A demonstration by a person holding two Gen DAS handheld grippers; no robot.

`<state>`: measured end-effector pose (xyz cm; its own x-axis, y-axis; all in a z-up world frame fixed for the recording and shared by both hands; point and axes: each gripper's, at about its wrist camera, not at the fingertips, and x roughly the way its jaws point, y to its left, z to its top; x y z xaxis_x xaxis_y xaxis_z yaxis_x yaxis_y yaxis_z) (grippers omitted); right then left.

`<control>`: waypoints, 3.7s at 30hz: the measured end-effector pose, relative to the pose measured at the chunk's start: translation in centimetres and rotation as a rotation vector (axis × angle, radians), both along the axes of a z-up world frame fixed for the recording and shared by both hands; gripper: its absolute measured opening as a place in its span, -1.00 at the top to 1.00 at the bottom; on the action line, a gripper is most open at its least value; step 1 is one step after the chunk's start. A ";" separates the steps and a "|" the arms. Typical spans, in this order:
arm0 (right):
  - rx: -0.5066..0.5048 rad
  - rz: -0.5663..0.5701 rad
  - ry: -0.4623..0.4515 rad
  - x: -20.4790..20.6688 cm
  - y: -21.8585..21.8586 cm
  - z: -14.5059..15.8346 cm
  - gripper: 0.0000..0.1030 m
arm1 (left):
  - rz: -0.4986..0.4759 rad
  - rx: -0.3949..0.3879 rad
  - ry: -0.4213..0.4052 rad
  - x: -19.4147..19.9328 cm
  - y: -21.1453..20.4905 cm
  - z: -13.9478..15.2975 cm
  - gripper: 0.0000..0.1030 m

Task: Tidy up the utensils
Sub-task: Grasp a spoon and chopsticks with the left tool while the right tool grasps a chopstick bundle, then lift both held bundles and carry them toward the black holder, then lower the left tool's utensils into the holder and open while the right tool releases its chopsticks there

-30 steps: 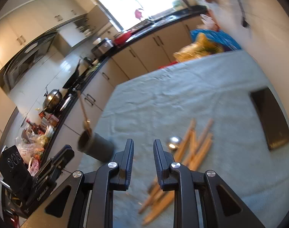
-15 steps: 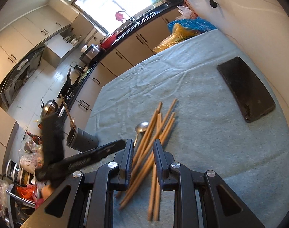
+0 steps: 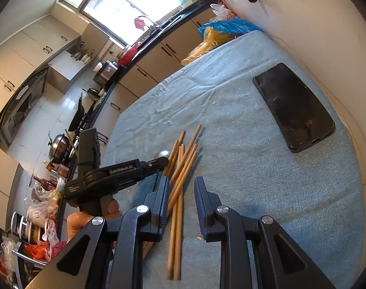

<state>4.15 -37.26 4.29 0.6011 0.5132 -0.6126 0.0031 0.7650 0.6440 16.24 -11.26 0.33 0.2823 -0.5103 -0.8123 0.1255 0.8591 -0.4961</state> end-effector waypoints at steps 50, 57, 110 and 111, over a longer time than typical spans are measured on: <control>-0.158 0.061 -0.095 3.7 8.0 1.2 0.85 | 0.066 0.001 -0.587 -13.5 7.9 13.7 0.96; -0.070 0.042 0.055 6.2 6.4 -3.5 0.85 | 0.055 0.011 -0.577 -14.7 7.8 13.0 0.96; -0.087 0.134 -0.581 3.4 21.2 20.6 0.87 | 0.430 0.119 -0.791 -8.4 24.2 18.6 0.96; -0.086 0.140 -0.585 3.8 21.7 20.8 0.87 | 0.436 0.121 -0.792 -7.9 24.5 18.6 0.96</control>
<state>7.97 -15.51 25.11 0.7810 0.5751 -0.2436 -0.4370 0.7818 0.4448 8.33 13.28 18.92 0.9281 -0.1518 -0.3401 0.0431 0.9508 -0.3068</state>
